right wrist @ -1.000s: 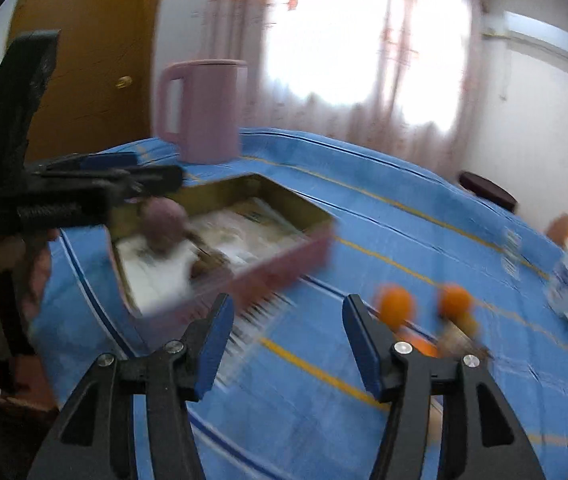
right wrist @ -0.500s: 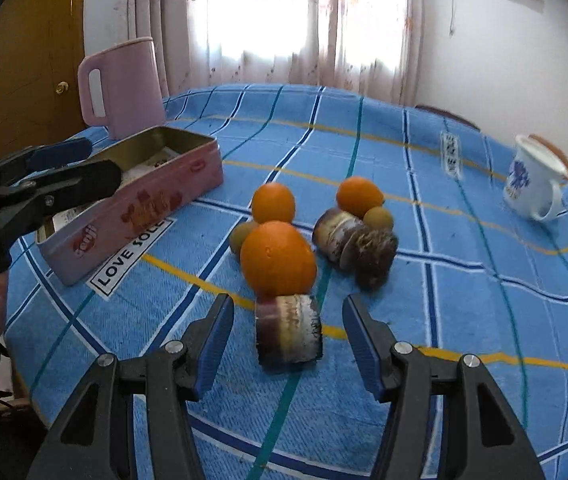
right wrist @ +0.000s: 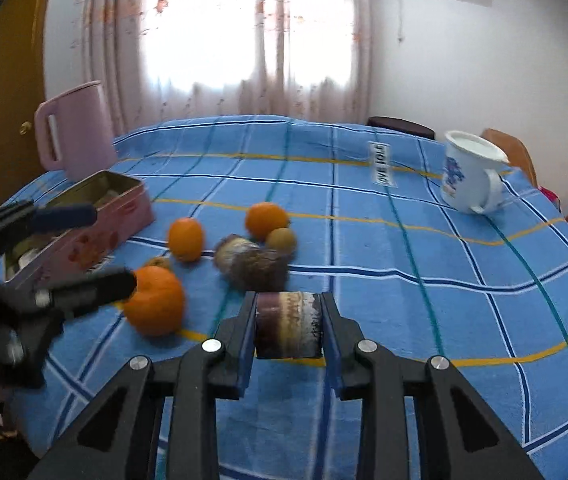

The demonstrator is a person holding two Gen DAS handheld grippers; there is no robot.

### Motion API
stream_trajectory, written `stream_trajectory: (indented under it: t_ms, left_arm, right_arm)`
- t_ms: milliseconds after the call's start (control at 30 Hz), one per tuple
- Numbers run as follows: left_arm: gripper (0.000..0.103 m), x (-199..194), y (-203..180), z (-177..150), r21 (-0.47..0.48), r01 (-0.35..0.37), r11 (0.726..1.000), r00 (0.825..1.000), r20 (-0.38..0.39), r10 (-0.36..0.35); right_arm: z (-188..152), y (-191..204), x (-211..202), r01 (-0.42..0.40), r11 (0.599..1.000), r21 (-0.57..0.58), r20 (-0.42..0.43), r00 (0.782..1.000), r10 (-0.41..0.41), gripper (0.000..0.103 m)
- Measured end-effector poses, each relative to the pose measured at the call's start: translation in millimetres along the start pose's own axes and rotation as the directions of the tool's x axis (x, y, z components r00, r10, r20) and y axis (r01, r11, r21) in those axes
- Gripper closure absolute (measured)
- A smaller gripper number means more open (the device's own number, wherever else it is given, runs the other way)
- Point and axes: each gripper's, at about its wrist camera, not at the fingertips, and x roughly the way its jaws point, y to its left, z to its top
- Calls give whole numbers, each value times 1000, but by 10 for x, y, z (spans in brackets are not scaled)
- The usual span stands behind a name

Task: Organize fruits
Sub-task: 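Grasp the striped jar with the right tool while the left tool grasps a large orange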

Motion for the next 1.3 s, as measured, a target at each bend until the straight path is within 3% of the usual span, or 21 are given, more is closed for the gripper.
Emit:
stream_trajectory:
  t_ms: [133,233,467,500,667,867,1300]
  left_arm:
    - [26,131,-86,-66,9,10,1000,999,-53,-9]
    - [47,193,-111,-81,1,39,999,996,-86,-38]
    - [47,271,-192,-94,18,31,999,992,-125,-29]
    - [53,269,-179,-92,11,30,999,992,-124,-29]
    - [54,247,-107,-117,-28,71,997,991,-111,-73]
    - [54,142,-102,-143,-44,92,995,995,-43,-94]
    - [54,-72,-94,-148,-57,57,997,996,78,-52]
  right_arm:
    - [-31,-45,-23,-10,1000,5,1,1000,10,72]
    - [-46,-39,13,-25,1000,5,-8,1000,25,72]
    - [-66,-22,35,-46,999,-5,-18,999,45,72]
    - [-68,-20,27,-48,999,-7,-14,999,48,72]
    - [-85,-24,-50,-55,998,-5,32,998,55,72]
    - [-110,4,-159,-57,998,-24,102,993,59,72]
    - [-143,38,-307,-59,997,-45,195,979,66,72]
